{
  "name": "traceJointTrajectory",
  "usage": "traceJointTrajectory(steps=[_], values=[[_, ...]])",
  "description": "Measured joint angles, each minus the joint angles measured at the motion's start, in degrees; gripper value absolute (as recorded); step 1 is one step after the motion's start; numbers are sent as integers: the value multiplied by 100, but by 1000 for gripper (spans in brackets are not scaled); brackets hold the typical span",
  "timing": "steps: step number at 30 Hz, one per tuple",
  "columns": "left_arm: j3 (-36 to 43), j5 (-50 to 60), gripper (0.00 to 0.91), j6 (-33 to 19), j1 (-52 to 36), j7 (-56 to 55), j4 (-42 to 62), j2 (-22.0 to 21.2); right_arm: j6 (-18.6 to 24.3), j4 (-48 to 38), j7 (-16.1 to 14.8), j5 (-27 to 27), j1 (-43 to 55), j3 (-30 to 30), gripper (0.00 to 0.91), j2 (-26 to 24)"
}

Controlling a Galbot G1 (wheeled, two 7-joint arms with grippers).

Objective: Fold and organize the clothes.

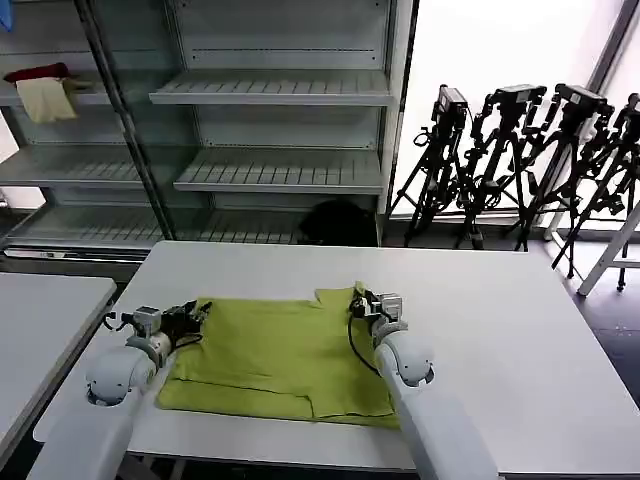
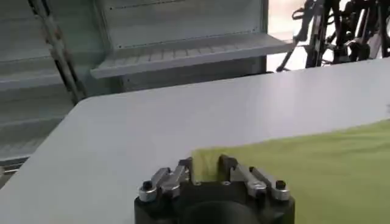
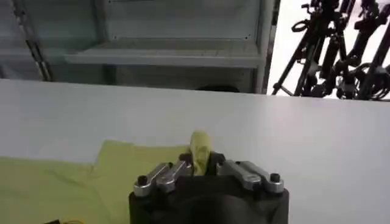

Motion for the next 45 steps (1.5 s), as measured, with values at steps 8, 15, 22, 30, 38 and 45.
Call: traceJointTrajectory(steps=[8, 15, 22, 30, 38, 45], values=[[-113, -156, 0, 13, -56, -119, -112, -79, 9, 310, 121, 235, -44, 11, 0, -44], [-299, -466, 0, 11, 55, -194, -397, -5, 6, 835, 226, 536, -252, -8, 0, -208], [-467, -675, 30, -47, 258, -224, -632, 15, 7, 1424, 253, 730, -671, 91, 0, -359], [-426, -498, 907, -74, 282, -175, -641, 46, 12, 1785, 271, 759, -1021, 204, 0, -412], [-38, -77, 907, -54, -39, -29, -193, -34, 16, 1950, 253, 738, -1209, 234, 0, -435], [221, 207, 60, -41, -300, 33, 204, -115, 21, 1976, 214, 658, -1234, 248, 0, -442]])
